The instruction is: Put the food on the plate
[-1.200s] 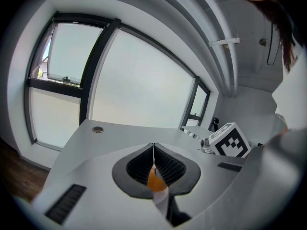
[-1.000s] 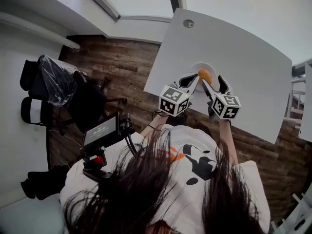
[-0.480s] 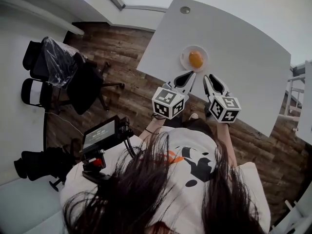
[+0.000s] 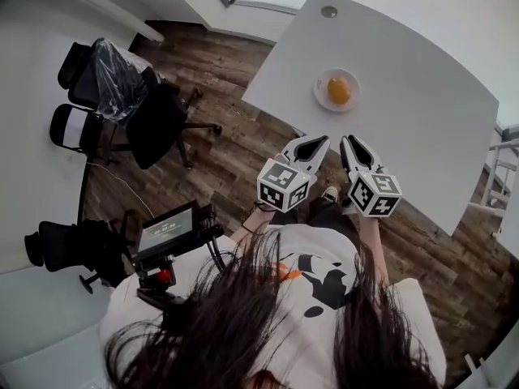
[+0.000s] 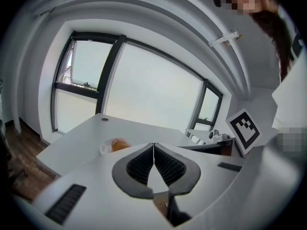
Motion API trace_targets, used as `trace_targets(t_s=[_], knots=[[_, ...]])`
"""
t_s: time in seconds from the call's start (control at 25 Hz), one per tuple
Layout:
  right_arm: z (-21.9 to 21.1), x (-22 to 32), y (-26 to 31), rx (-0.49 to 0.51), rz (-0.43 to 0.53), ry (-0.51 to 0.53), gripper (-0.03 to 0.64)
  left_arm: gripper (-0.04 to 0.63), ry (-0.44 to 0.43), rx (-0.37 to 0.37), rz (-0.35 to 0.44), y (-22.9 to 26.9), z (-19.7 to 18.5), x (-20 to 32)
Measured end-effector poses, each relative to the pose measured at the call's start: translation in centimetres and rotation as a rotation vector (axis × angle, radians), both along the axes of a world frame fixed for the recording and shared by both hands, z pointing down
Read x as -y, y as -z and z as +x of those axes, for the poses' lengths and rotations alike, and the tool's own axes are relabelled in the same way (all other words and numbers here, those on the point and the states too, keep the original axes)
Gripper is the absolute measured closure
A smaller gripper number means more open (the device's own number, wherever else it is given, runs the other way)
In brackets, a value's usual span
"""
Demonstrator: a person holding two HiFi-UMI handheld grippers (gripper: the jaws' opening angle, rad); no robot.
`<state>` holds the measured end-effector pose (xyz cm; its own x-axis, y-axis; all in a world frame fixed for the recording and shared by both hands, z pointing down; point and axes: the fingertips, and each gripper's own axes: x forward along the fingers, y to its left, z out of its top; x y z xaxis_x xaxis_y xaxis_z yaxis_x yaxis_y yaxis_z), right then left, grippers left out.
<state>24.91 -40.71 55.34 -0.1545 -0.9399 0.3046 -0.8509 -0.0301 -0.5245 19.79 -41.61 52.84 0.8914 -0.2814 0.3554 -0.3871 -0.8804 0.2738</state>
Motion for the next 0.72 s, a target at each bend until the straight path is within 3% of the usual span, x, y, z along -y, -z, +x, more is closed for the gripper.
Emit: trace_targets(t_s=[0.36,0.72], knots=[[-3.9,-0.6,0.9,-0.024,0.011,-0.039,0.541,0.589,0.016,-0.005,0.019,0.4,-5.6,-1.2],[-13.0,-4.3,2.4,-0.031,0.027,-0.119,0.541,0.589,-0.007,-0.062,0.051,2.0,-15.8,-4.2]])
